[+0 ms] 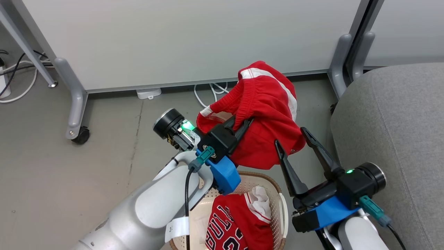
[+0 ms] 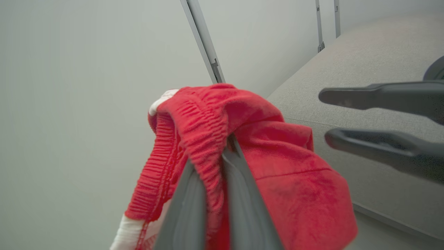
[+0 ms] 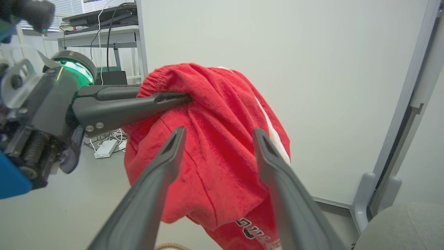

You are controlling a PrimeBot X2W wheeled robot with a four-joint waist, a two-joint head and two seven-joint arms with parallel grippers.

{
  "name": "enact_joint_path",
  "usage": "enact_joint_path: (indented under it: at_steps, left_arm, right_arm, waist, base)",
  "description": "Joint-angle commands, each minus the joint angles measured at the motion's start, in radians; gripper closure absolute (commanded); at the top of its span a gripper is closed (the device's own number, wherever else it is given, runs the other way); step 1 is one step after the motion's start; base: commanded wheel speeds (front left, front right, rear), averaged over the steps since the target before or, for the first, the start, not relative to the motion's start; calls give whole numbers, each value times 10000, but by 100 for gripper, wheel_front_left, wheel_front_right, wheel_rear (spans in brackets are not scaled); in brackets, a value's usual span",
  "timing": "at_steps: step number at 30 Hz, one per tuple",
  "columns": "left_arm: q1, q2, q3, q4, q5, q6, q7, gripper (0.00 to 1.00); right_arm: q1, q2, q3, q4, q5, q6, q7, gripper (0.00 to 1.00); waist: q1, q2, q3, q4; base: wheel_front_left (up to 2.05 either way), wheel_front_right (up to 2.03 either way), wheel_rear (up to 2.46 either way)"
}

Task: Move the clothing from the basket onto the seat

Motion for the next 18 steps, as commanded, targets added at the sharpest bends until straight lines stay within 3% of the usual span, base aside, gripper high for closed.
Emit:
enact_joint_path:
  at_steps: [1,7,18]
  left_arm:
    - [-157,7,-19,-51,-4,24,-18,100]
    - [-320,-109,-133,-130,90,28,-21,100]
    - [-580,-349,-296,-195,112,-9,-45,100]
  right_arm:
    - [-156,-49,58,119,-28,5,-38,0]
    - [-976,-245,735,1099,-294,5,-37,0]
    - [-2222,-222,1064,3048,-790,5,-37,0]
  waist:
    - [0,-1,28,16]
    - [0,-1,199,191]
    - [0,-1,390,384]
  base:
    - [0,0,0]
    - [0,0,0]
    - [0,0,0]
